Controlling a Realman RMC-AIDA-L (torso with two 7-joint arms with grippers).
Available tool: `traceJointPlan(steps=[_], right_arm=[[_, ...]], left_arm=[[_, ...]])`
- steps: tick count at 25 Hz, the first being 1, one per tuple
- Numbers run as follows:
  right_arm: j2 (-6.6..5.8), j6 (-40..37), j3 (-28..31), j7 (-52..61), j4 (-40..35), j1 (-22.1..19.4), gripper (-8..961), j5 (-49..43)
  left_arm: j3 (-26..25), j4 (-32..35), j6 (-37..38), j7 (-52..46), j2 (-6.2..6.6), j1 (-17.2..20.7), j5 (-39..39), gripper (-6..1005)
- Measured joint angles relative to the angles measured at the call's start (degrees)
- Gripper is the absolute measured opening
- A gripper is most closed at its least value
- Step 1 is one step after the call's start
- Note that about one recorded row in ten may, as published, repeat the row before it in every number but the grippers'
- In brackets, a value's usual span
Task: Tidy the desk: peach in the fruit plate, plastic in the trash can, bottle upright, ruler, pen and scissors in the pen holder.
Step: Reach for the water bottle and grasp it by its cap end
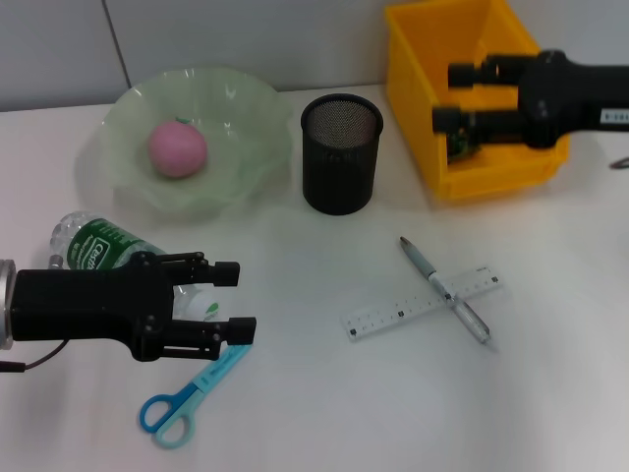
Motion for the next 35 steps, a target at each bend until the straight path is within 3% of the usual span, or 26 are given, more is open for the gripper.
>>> traceJointPlan(steps=[1,5,13,20,28,35], right_arm=[[0.00,0.0,0.0,0.0,0.0,0.0,730,0.0],[-1.93,-4.5,0.3,3.3,-2.0,4.2,730,-12.3],[-2.85,-10.2,-2.3,4.7,-2.3,12.6,729,-29.1],[-2.49,-9.6,-9.9,5.1,-2.4,15.5,728,-34.3],[-1.85,-8.5,-11.5,3.4,-2.4,16.4,728,-32.9],[-0.03,-8.1,-13.0,3.6,-1.9,16.6,727,-33.0]], left_arm=[[0.0,0.0,0.0,0.0,0.00,0.0,0.0,813],[0.0,-0.2,0.0,-0.1,0.11,0.1,0.0,813],[-1.0,0.0,0.7,-1.0,0.17,0.1,0.0,813],[-3.6,0.0,2.1,-1.5,0.51,0.3,0.0,812],[-4.5,0.0,2.5,-1.6,0.53,0.5,0.0,812],[-3.9,3.1,1.6,-1.1,0.60,-0.4,3.3,812]])
